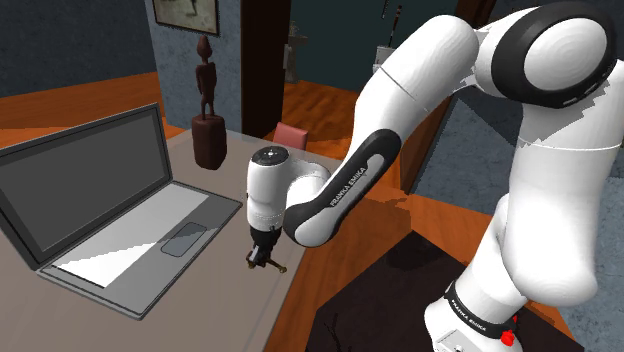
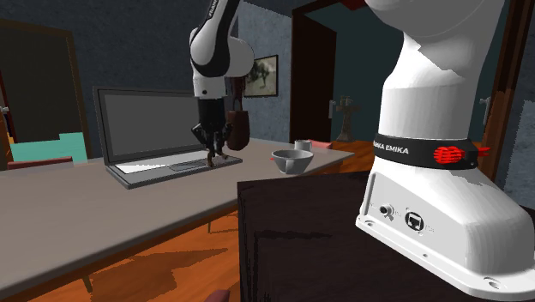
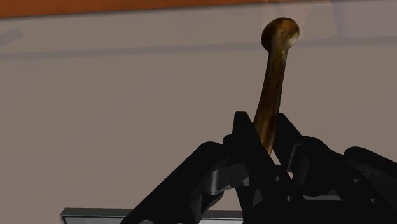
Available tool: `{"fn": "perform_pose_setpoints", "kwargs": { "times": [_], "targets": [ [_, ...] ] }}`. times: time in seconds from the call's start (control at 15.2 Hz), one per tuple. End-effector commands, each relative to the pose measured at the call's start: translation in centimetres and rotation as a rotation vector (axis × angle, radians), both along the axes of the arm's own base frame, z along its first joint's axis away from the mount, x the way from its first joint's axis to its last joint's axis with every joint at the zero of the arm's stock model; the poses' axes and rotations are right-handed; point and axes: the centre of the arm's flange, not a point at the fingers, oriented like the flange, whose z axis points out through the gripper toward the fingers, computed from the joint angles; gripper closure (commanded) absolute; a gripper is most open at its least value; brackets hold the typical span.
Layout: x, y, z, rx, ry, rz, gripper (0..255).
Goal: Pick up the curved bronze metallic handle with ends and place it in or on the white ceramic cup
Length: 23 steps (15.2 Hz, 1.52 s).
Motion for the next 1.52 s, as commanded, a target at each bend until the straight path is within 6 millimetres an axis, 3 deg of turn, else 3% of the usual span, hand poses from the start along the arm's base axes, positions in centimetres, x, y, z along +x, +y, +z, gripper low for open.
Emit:
{"fn": "perform_pose_setpoints", "kwargs": {
  "times": [0.0,0.53,1.45],
  "targets": [
    [0.0,-0.1,1.2,0.000,0.000,0.000,255],
    [0.0,-0.1,5.1,0.000,0.000,0.000,255],
    [8.3,-16.6,6.1,0.000,0.000,0.000,255]
  ]
}}
